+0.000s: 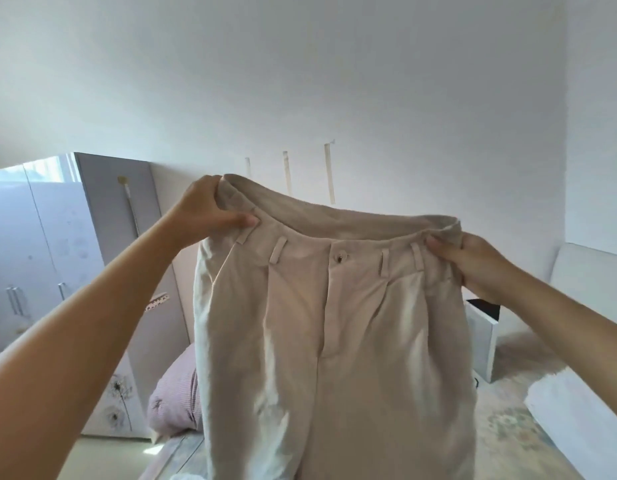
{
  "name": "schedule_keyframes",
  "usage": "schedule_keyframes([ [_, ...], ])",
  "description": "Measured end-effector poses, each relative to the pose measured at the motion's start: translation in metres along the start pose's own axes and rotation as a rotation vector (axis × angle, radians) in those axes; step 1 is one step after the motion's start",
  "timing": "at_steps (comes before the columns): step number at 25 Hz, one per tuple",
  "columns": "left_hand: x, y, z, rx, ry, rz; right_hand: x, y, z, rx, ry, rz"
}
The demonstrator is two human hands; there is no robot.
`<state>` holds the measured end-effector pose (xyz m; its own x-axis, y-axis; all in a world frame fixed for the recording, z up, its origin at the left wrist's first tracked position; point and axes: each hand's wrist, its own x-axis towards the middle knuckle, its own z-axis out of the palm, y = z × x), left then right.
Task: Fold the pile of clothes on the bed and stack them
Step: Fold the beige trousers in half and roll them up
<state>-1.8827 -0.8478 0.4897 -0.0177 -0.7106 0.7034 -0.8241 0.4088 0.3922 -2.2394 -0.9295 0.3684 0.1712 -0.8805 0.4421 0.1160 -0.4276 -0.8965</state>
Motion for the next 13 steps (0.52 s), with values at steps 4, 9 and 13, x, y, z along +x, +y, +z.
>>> schedule_keyframes([
  [4, -0.004, -0.005, -0.014, 0.004, 0.049, -0.001, 0.005, -0.06, 0.003, -0.184, -0.015, -0.143],
  [9, 0.009, -0.01, -0.034, -0.207, 0.117, -0.033, -0.003, -0.141, -0.006, -0.15, -0.121, -0.199],
  [13, 0.016, 0.003, -0.047, -0.303, 0.109, -0.014, -0.012, -0.186, -0.01, -0.249, -0.081, -0.239],
])
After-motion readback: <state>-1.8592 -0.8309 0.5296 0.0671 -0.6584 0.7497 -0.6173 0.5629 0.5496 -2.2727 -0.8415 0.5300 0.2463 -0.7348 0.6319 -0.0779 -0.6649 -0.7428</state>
